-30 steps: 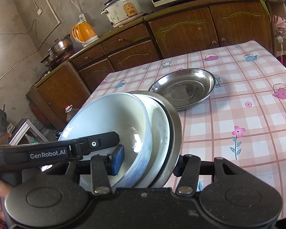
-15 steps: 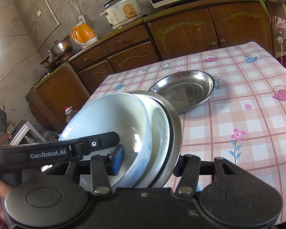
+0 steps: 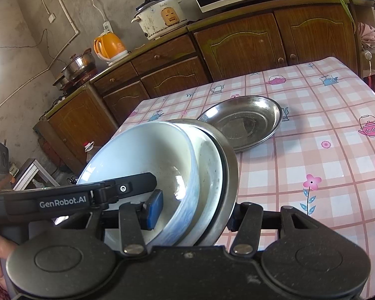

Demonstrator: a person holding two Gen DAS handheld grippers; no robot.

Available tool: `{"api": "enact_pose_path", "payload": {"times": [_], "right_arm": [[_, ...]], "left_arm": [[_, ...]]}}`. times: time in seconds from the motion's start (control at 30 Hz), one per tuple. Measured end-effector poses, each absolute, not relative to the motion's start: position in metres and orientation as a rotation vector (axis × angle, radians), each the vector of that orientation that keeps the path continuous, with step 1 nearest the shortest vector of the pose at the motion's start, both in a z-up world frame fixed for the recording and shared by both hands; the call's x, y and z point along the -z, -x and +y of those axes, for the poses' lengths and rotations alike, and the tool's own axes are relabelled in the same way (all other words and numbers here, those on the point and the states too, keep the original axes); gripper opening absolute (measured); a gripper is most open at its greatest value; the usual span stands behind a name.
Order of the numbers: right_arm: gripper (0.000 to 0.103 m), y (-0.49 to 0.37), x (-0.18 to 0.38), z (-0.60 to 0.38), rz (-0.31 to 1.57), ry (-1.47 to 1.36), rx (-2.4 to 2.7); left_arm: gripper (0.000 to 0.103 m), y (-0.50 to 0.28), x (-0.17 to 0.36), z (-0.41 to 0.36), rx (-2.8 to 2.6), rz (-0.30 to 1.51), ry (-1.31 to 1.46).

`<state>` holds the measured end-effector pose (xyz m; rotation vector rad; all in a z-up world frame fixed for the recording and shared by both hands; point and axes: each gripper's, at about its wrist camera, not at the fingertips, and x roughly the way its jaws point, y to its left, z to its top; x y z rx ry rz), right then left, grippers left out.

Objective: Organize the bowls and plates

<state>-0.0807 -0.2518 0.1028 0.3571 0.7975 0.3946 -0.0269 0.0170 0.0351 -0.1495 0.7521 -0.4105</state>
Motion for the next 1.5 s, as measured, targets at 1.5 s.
{"api": "enact_pose_path", "payload": {"times": [1.5], "right_arm": [[0.061,0.070,-0.115,-0.255,0.736,-0.345,-0.399]], "left_arm": [[0.063,0.023,-0.052,0.016,0.419,0.692,0.142]]}}
